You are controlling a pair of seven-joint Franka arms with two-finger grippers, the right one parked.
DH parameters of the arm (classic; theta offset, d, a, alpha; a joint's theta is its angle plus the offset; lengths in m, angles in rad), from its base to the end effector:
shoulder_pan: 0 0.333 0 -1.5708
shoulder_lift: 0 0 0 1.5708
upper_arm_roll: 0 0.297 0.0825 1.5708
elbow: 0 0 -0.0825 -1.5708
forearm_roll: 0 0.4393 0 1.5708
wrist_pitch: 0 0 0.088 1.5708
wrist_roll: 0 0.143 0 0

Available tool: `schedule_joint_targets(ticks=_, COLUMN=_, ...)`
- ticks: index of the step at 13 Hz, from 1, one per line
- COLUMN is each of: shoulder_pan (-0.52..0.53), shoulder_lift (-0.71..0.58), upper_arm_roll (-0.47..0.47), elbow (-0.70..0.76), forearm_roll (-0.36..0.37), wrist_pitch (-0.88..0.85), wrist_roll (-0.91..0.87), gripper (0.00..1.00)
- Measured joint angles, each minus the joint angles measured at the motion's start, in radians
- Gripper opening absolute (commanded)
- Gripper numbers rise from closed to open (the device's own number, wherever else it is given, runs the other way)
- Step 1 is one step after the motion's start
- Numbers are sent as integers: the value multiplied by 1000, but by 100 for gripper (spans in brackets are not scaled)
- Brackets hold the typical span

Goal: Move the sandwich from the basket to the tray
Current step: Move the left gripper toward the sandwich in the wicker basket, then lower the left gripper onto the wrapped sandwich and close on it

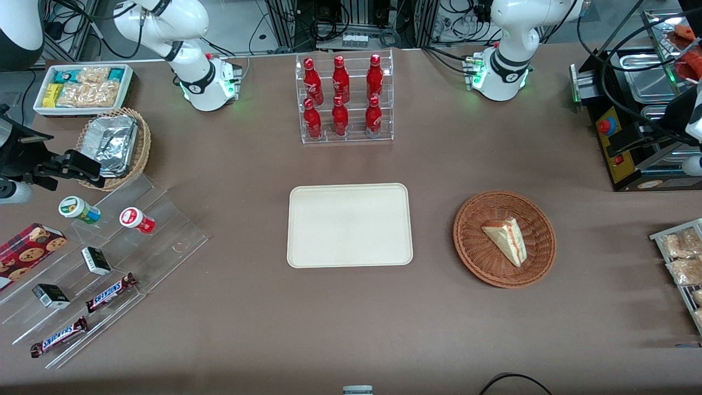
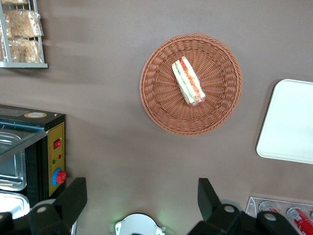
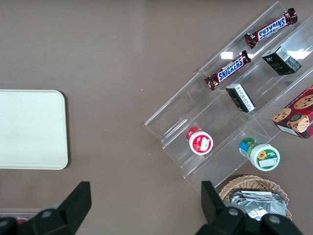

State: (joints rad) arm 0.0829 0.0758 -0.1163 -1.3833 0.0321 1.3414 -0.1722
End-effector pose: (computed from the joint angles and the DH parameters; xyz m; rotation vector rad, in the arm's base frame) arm 0.6025 -0.0125 0.6018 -3.0937 -0.2233 0.1774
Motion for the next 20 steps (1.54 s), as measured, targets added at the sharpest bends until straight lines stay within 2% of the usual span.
schedule_joint_targets(ticks=6, shoulder_pan=-18, shoulder_lift=25, upper_arm_roll=14, elbow=-28, forearm_roll=2, wrist_pitch=6, wrist_roll=28, gripper=100)
schedule_joint_targets(ticks=8, shoulder_pan=-18, shoulder_lift=59, upper_arm_roll=30, elbow=-140, forearm_roll=6, wrist_pitch=153, wrist_roll=-57, gripper=100)
schedule_joint_targets(ticks=14, shoulder_pan=-50, shoulder_lift=104, upper_arm_roll=28, elbow=-533, forearm_roll=6, wrist_pitch=728, wrist_roll=-615, gripper=100)
schedule_joint_targets(ticks=17, shoulder_pan=-98, shoulder_lift=127, upper_arm_roll=26, elbow=-655, forearm_roll=6, wrist_pitch=913, wrist_roll=-737, gripper=100)
schedule_joint_targets(ticks=20, shoulder_pan=-126, shoulder_lift=162, upper_arm_roll=25, elbow=-728, forearm_roll=6, wrist_pitch=1082, wrist_roll=-775, gripper=100)
